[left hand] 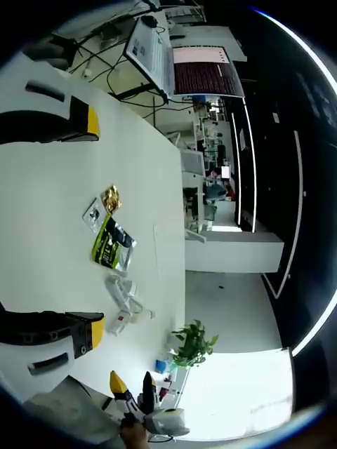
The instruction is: Arrange the skincare products in the storage area until every visible bottle or jar stands upright without overlapping.
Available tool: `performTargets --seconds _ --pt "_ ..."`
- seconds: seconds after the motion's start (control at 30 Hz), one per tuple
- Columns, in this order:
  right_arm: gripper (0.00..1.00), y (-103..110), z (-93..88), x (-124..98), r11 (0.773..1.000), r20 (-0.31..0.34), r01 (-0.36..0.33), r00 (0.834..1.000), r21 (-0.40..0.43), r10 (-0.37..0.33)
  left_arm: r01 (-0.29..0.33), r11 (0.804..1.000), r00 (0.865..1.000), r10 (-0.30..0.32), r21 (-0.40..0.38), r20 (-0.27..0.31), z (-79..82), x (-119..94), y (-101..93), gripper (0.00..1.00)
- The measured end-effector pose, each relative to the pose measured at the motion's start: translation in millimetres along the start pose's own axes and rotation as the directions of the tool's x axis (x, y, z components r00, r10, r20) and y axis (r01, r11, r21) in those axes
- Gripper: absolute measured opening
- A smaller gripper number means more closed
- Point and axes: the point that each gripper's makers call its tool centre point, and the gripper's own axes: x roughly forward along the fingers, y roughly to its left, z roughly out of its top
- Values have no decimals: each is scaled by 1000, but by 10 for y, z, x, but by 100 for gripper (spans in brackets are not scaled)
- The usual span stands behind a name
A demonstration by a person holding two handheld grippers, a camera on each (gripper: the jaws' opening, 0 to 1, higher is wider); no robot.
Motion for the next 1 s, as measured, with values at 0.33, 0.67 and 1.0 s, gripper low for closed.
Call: performTargets --seconds 0.33,0.67,1.0 --pt "96 -15 -12 5 1000 0 4 1000 5 -4 1 1000 1000 -1 -3 1 -9 4 15 94" --pt "97 -9 -30 6 1000 -12 5 1000 2 -5 -2 1000 1000 3 18 -20 -39 5 0 93" --pt "97 -8 -50 -1 1000 -30 7 1000 -15 -8 -4 1000 1000 4 7 -13 -26 3 17 93"
